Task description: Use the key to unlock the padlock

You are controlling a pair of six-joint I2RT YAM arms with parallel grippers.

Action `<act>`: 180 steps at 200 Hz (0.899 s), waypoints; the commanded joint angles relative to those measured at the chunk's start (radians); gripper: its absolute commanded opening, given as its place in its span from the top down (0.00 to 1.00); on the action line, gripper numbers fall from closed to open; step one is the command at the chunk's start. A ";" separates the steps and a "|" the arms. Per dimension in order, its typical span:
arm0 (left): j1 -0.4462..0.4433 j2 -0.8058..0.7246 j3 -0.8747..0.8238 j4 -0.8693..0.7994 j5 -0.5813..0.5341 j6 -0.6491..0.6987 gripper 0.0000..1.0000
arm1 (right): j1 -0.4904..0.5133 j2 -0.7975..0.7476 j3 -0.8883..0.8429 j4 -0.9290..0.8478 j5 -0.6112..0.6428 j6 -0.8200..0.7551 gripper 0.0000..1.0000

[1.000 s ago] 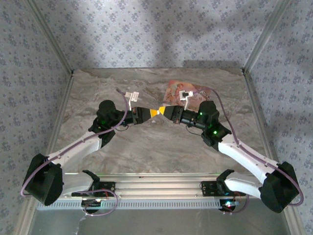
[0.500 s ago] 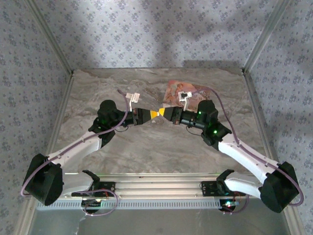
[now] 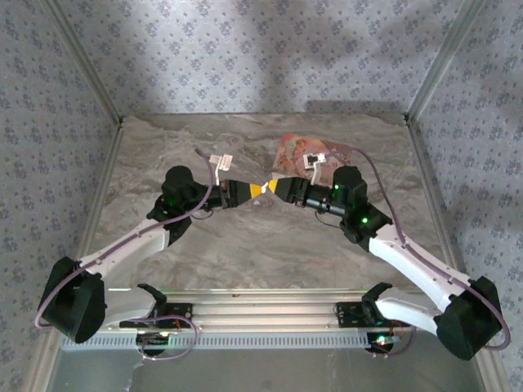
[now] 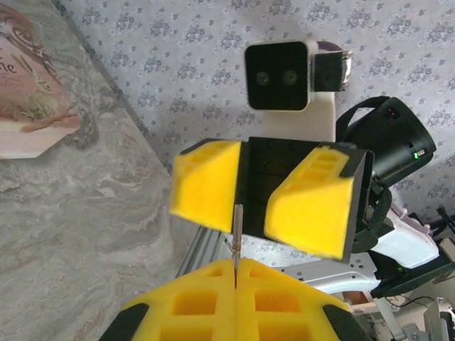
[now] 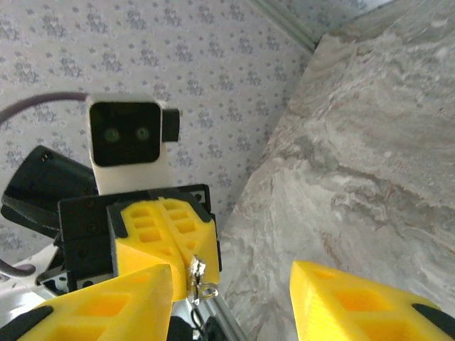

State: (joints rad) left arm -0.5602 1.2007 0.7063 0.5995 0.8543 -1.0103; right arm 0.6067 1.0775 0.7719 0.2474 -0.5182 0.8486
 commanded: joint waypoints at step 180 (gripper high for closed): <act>0.012 -0.083 0.083 -0.356 -0.070 0.281 0.38 | 0.044 0.062 0.153 -0.278 0.080 -0.111 1.00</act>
State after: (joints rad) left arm -0.5541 1.1873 0.7387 0.4450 0.8509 -0.9146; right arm 0.6315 1.1297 0.8371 0.1841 -0.5156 0.8185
